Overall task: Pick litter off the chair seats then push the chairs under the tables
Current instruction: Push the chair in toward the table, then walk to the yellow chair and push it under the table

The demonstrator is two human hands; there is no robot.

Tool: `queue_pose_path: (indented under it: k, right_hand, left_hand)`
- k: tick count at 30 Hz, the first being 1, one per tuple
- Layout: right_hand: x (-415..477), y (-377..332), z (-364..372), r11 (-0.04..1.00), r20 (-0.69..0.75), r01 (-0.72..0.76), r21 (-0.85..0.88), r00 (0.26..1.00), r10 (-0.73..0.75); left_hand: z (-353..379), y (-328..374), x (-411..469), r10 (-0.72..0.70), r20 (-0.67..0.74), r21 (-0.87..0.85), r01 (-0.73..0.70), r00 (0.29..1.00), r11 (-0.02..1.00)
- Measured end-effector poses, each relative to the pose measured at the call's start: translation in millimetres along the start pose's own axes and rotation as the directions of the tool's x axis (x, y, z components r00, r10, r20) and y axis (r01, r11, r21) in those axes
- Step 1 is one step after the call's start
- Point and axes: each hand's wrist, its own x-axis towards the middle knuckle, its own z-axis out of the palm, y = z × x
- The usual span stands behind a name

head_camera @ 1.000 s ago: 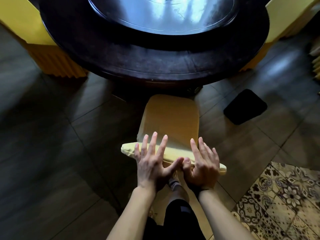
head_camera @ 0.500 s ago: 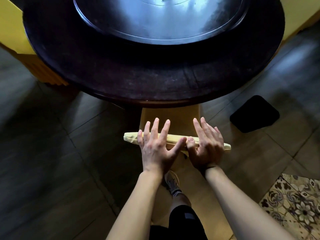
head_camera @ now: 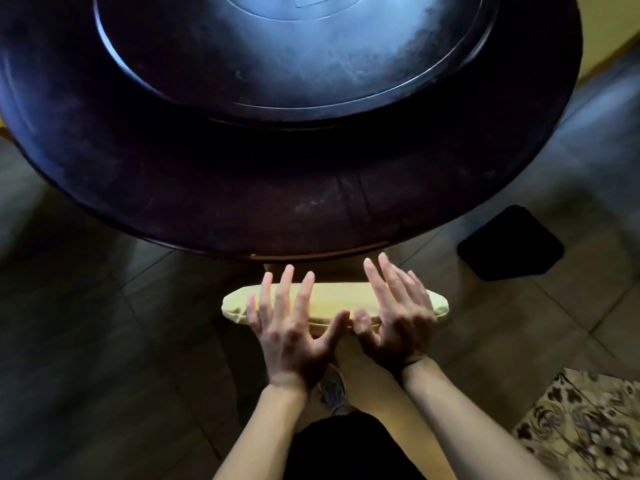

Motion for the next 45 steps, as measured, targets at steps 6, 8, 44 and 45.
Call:
queue_pose_path:
  k: [6,8,44,45]
  right_hand:
    - [0.8,1.0,-5.3,0.999,0.011,0.03,0.016,0.999,-0.03]
    - [0.4,1.5,-8.1,0.999,0.026,0.039,0.025,0.999,-0.039]
    - [45.7,-553.5,167.4,0.968,0.444,0.245,-0.047,0.874,-0.2]
    - [51.2,-572.3,175.1,0.961,0.454,0.274,-0.041,0.862,-0.227]
  left_hand:
    - [-4.2,8.1,-4.4,-0.051,0.03,0.007,0.051,0.998,0.999]
    - [-7.3,10.5,-6.9,-0.068,0.057,0.002,0.068,0.996,0.998]
    - [-307.5,-493.5,14.1,-0.395,0.064,0.22,0.373,0.916,0.901]
    - [-315.3,-509.3,17.9,-0.417,0.056,0.219,0.397,0.907,0.892]
